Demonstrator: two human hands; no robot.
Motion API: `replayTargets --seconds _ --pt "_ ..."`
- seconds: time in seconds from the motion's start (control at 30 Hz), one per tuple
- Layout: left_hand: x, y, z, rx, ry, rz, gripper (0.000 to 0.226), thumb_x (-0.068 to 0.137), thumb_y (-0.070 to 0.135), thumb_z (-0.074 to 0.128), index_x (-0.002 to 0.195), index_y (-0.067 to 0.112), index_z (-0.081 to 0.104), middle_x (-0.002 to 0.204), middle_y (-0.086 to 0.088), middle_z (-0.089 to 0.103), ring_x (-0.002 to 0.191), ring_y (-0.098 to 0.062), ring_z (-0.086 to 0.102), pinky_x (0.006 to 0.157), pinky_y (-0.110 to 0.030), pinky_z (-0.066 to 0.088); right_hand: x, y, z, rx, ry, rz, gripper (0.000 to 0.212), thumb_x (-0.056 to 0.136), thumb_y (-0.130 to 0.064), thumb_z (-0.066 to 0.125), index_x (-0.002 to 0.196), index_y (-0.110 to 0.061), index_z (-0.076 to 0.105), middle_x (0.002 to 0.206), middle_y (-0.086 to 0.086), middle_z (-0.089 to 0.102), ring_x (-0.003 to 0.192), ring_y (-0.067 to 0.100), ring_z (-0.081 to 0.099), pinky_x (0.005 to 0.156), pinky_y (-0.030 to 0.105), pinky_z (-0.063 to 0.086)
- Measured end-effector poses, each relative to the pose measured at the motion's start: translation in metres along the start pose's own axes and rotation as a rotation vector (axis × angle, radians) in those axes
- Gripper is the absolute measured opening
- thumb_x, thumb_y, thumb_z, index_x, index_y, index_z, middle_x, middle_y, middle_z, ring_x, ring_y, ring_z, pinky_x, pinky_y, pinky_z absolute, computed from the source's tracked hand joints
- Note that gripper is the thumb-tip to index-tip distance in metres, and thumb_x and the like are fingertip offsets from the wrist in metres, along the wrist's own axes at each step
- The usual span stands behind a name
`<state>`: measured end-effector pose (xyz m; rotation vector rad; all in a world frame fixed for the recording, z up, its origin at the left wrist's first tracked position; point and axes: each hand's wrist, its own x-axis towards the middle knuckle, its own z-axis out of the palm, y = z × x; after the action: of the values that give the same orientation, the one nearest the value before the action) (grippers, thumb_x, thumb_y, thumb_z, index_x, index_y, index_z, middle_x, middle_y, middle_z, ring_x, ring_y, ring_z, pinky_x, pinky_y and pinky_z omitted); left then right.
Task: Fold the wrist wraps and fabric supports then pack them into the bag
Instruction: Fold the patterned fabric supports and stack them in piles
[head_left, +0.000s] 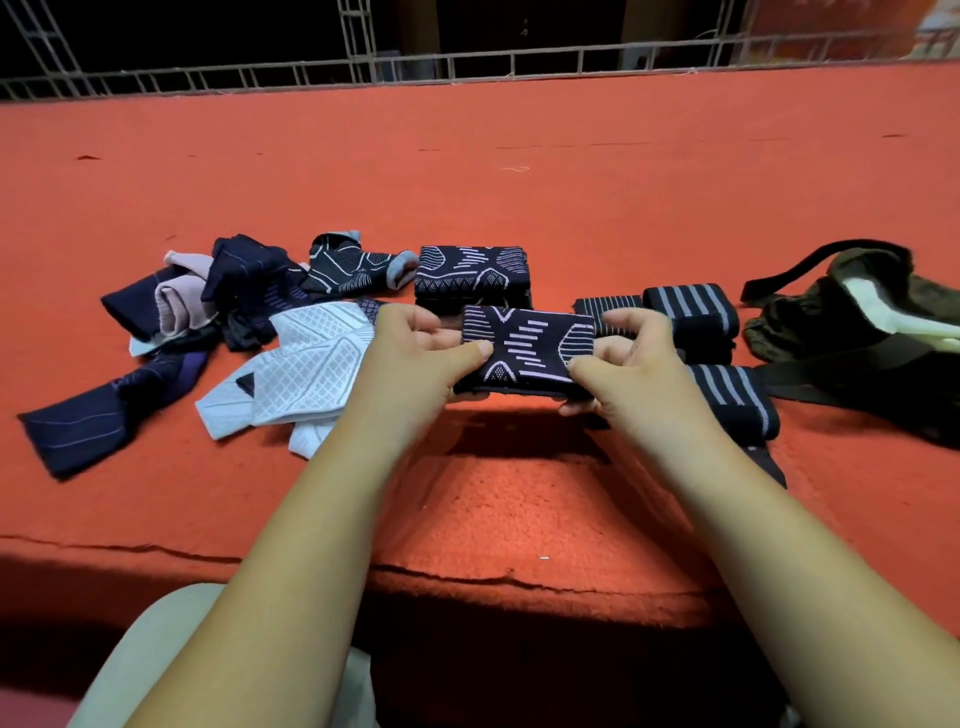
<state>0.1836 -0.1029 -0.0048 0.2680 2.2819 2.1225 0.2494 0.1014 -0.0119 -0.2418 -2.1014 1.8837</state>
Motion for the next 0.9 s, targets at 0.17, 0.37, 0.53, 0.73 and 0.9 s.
replayTargets --seconds 0.17,0.37,0.53,0.73,0.9 --pt "0.004 0.012 -0.006 0.250 0.103 0.213 0.017 0.093 0.024 0.079 0.097 0.023 0.063 0.092 0.011 0.067 0.079 -0.004 0.060 0.077 -0.027 0.048 0.006 -0.011 0.014 -0.112 0.088 -0.155 0.022 0.099 -0.013 0.066 0.109 -0.029 0.055 0.104 -0.001 0.069 0.077 0.021 0.079 0.064 0.021 0.056" --pt "0.031 0.042 -0.015 0.195 0.233 0.265 0.016 0.097 0.019 0.071 0.109 0.025 0.079 0.101 0.010 0.077 0.098 -0.007 0.073 0.096 -0.037 0.060 0.047 -0.044 0.037 -0.164 0.143 -0.263 0.016 0.096 -0.028 0.067 0.112 -0.030 0.070 0.106 -0.011 0.075 0.088 0.016 0.077 0.083 0.041 0.064" --pt "0.067 0.055 -0.020 0.242 0.244 0.229 0.020 0.091 0.025 0.071 0.107 0.026 0.084 0.099 0.010 0.081 0.097 -0.010 0.077 0.095 -0.043 0.062 0.096 -0.057 0.053 -0.264 0.134 -0.252 0.019 0.095 -0.033 0.063 0.112 -0.033 0.071 0.102 -0.012 0.075 0.092 0.017 0.075 0.088 0.050 0.063" --pt "0.093 0.039 -0.015 0.435 0.208 0.191 0.023 0.095 0.019 0.069 0.113 0.022 0.084 0.108 0.006 0.081 0.103 -0.008 0.073 0.101 -0.033 0.057 0.121 -0.042 0.059 -0.434 0.119 -0.221 0.015 0.099 -0.029 0.063 0.108 -0.030 0.075 0.102 -0.006 0.076 0.095 0.020 0.074 0.091 0.039 0.059" --pt "0.098 0.022 -0.013 0.501 0.216 0.202 0.025 0.100 0.022 0.067 0.120 0.021 0.082 0.119 0.004 0.079 0.114 -0.011 0.070 0.100 -0.025 0.050 0.124 -0.028 0.057 -0.607 0.087 -0.246 0.019 0.104 -0.033 0.061 0.116 -0.028 0.075 0.116 0.006 0.070 0.108 0.022 0.063 0.082 0.026 0.035"
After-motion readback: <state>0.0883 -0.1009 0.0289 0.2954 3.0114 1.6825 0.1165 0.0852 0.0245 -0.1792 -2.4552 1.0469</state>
